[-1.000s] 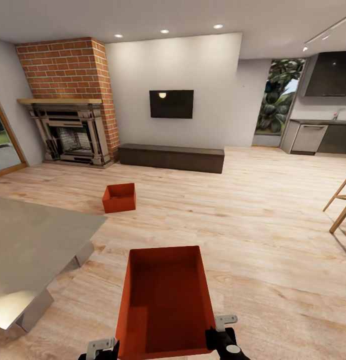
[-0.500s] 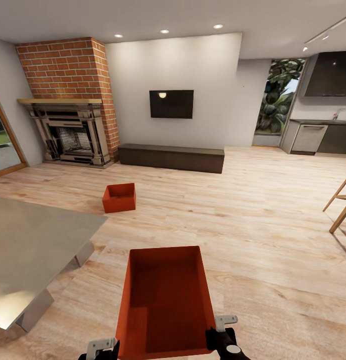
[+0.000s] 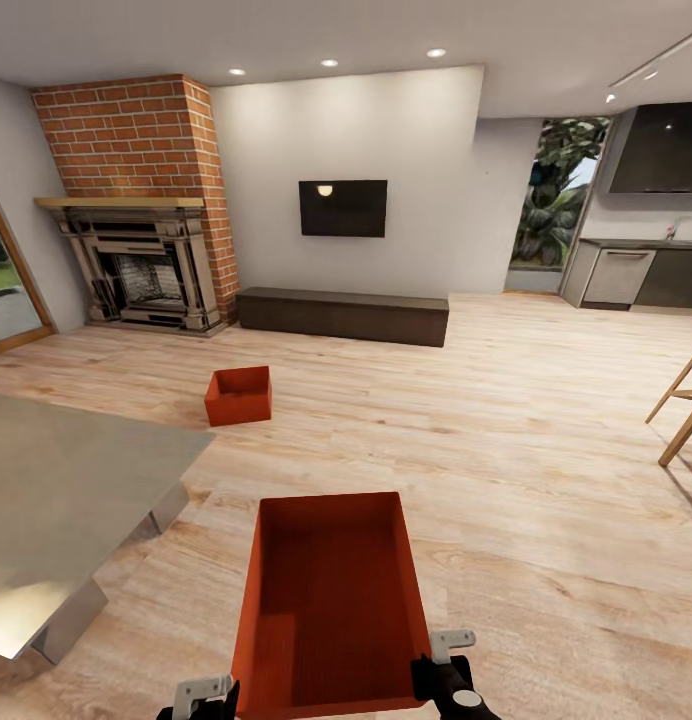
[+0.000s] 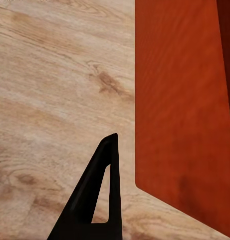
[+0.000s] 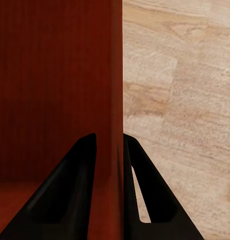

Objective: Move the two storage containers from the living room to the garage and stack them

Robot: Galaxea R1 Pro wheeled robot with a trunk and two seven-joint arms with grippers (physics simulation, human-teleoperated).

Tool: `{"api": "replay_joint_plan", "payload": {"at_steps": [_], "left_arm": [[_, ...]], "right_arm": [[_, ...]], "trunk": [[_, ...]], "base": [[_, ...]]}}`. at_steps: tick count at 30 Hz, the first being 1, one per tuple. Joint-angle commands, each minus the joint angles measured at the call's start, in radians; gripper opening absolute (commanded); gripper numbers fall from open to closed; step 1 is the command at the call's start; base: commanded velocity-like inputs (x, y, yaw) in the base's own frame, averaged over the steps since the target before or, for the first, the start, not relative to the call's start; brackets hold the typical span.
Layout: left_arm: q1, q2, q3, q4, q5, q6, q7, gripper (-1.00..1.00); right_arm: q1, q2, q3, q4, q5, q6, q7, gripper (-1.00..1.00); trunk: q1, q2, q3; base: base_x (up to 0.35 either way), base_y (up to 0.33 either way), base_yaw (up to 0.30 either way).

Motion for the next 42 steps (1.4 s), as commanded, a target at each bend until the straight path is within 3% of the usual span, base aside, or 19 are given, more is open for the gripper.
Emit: {"api": "replay_joint_plan", "payload": {"at_steps": [1, 42], "left_arm": [[0.0, 0.009, 0.018, 0.002, 0.0, -0.001, 0.001, -1.0], [0.0, 0.009, 0.017, 0.003, 0.0, -0.001, 0.001, -1.0]], "right_arm": [[-0.002, 0.0, -0.051, -0.003, 0.008, -0.004, -0.03, -1.0], [-0.002, 0.0, -0.05, -0.003, 0.009, -0.005, -0.03, -1.0]], "trunk": [[0.0, 0.0, -0.001], [-0.153, 0.28, 0.124]], "base": [[0.0, 0.0, 0.0], [0.0, 0.0, 0.0]]}}
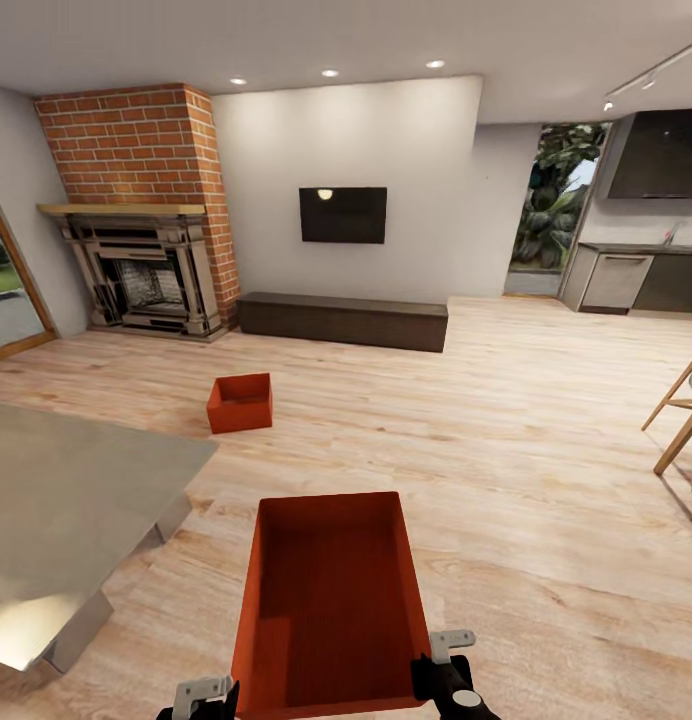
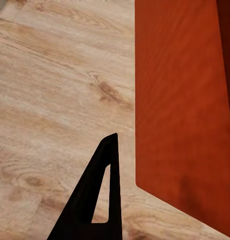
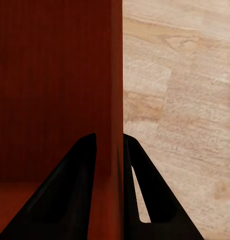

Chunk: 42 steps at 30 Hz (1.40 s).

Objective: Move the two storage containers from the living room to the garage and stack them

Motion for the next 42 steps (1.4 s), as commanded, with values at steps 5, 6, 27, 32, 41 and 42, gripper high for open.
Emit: {"api": "replay_joint_plan", "payload": {"at_steps": [5, 6, 27, 32, 41, 42], "left_arm": [[0.0, 0.008, 0.018, 0.002, 0.0, -0.001, 0.001, -1.0], [0.0, 0.008, 0.018, 0.002, 0.0, -0.001, 0.001, -1.0], [0.0, 0.008, 0.018, 0.002, 0.0, -0.001, 0.001, -1.0], [0.0, 0.008, 0.018, 0.002, 0.0, -0.001, 0.001, -1.0], [0.0, 0.008, 0.018, 0.001, 0.0, -0.001, 0.001, -1.0], [0.0, 0.008, 0.018, 0.001, 0.001, -0.001, 0.001, -1.0]], "right_arm": [[-0.002, -0.001, -0.053, -0.003, 0.008, -0.004, -0.028, -1.0], [-0.002, -0.001, -0.053, -0.003, 0.008, -0.004, -0.028, -1.0], [-0.002, -0.001, -0.053, -0.003, 0.008, -0.004, -0.028, -1.0], [-0.002, -0.001, -0.053, -0.003, 0.007, -0.004, -0.028, -1.0], [-0.002, -0.001, -0.053, -0.003, 0.008, -0.004, -0.028, -1.0], [-0.002, -0.001, -0.053, -0.003, 0.008, -0.004, -0.028, -1.0]], "trunk": [[-0.019, 0.035, 0.015], [-0.023, 0.042, 0.018], [-0.104, 0.189, 0.084], [-0.123, 0.224, 0.099], [-0.153, 0.28, 0.124], [-0.153, 0.28, 0.124]], "base": [[0.0, 0.0, 0.0], [0.0, 0.0, 0.0], [0.0, 0.0, 0.0], [0.0, 0.0, 0.0], [0.0, 0.0, 0.0], [0.0, 0.0, 0.0]]}}
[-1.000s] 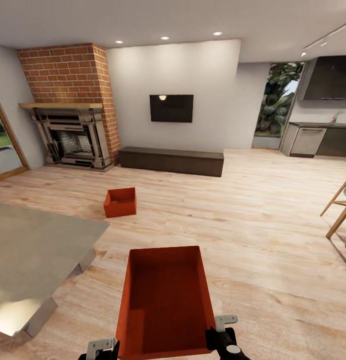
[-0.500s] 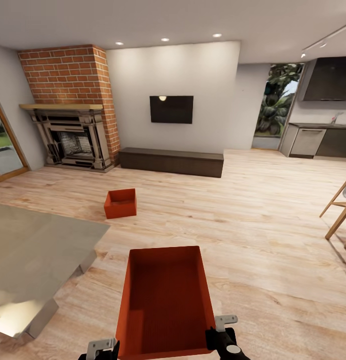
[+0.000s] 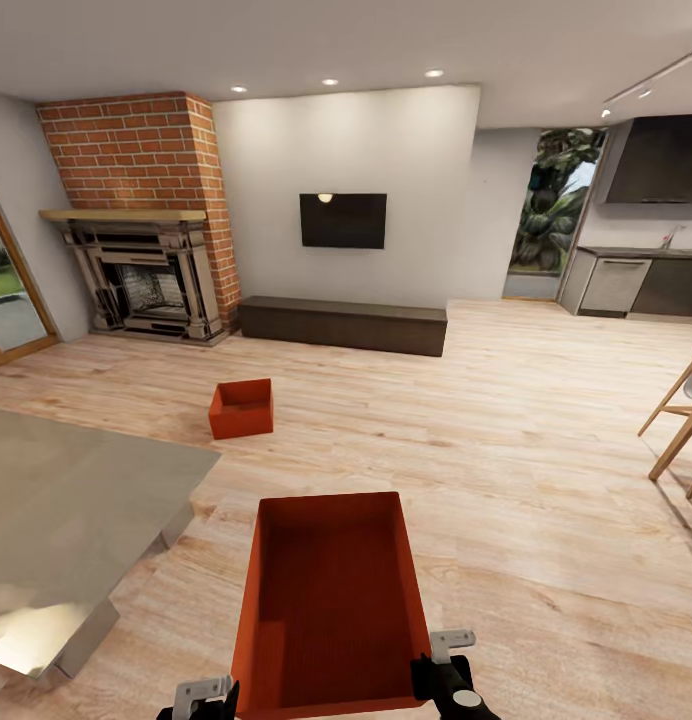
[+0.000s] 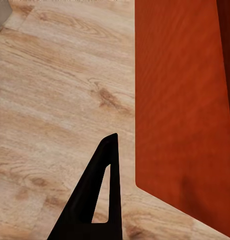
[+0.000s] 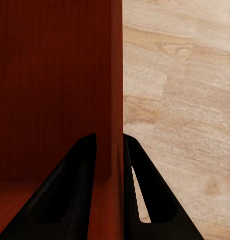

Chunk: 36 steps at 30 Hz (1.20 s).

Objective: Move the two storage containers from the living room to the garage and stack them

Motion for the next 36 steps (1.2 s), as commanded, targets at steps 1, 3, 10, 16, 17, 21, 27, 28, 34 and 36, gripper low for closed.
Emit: {"api": "replay_joint_plan", "payload": {"at_steps": [1, 3, 10, 16, 17, 21, 27, 28, 34, 36], "left_arm": [[0.0, 0.009, 0.018, 0.001, 0.0, -0.001, 0.001, -1.0], [0.0, 0.009, 0.018, 0.001, 0.0, -0.001, 0.001, -1.0], [0.0, 0.009, 0.018, 0.002, 0.001, -0.001, 0.001, -1.0], [0.0, 0.009, 0.018, 0.001, 0.001, -0.001, 0.001, -1.0], [0.0, 0.009, 0.018, 0.001, 0.001, -0.001, 0.001, -1.0], [0.0, 0.009, 0.018, 0.001, 0.0, -0.001, 0.001, -1.0], [0.0, 0.009, 0.018, 0.001, 0.0, -0.001, 0.001, -1.0], [0.0, 0.009, 0.018, 0.001, 0.0, -0.001, 0.001, -1.0], [0.0, 0.009, 0.018, 0.002, 0.001, -0.001, 0.001, -1.0], [0.0, 0.009, 0.018, 0.002, 0.001, -0.001, 0.001, -1.0]], "right_arm": [[-0.002, 0.0, -0.052, -0.003, 0.008, -0.004, -0.029, -1.0], [-0.002, -0.001, -0.052, -0.003, 0.008, -0.004, -0.029, -1.0], [-0.002, -0.001, -0.052, -0.003, 0.008, -0.004, -0.028, -1.0], [-0.002, -0.001, -0.052, -0.003, 0.008, -0.004, -0.028, -1.0], [-0.002, -0.001, -0.052, -0.003, 0.008, -0.004, -0.028, -1.0], [-0.002, 0.0, -0.052, -0.003, 0.008, -0.004, -0.028, -1.0], [-0.002, 0.0, -0.052, -0.003, 0.008, -0.004, -0.028, -1.0], [-0.002, 0.0, -0.052, -0.003, 0.008, -0.004, -0.028, -1.0], [-0.002, 0.0, -0.052, -0.003, 0.007, -0.004, -0.028, -1.0], [-0.002, -0.001, -0.052, -0.003, 0.007, -0.004, -0.028, -1.0]], "trunk": [[0.0, -0.001, -0.001], [0.0, -0.001, -0.001], [0.0, -0.001, -0.001], [0.0, -0.001, -0.001], [0.0, -0.001, -0.001], [0.0, -0.001, -0.001], [0.0, -0.001, -0.001], [0.0, -0.001, -0.001], [0.0, -0.001, -0.001], [0.0, -0.001, -0.001]], "base": [[0.0, 0.0, 0.0], [0.0, 0.0, 0.0], [0.0, 0.0, 0.0], [0.0, 0.0, 0.0], [0.0, 0.0, 0.0], [0.0, 0.0, 0.0], [0.0, 0.0, 0.0], [0.0, 0.0, 0.0], [0.0, 0.0, -0.085], [0.0, 0.0, -0.226]]}}
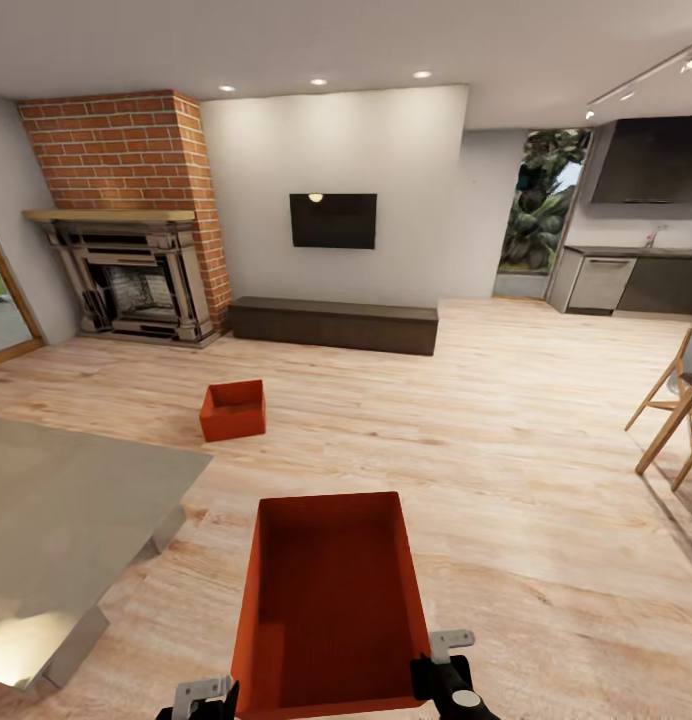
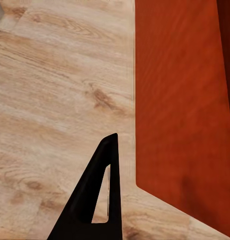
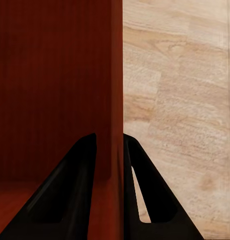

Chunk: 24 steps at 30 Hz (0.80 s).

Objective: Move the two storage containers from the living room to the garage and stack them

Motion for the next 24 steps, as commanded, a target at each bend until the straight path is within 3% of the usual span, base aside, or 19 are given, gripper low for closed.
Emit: {"api": "replay_joint_plan", "payload": {"at_steps": [1, 24], "left_arm": [[0.0, 0.008, 0.018, 0.001, 0.0, -0.001, 0.001, -1.0], [0.0, 0.008, 0.018, 0.001, 0.0, -0.001, 0.001, -1.0]], "right_arm": [[-0.002, -0.002, -0.055, -0.003, 0.008, -0.004, -0.024, -1.0], [-0.002, -0.002, -0.055, -0.003, 0.008, -0.004, -0.024, -1.0]], "trunk": [[0.0, -0.001, -0.001], [0.0, -0.001, -0.001]], "base": [[0.0, 0.0, -0.252], [0.0, 0.0, -0.267]]}}
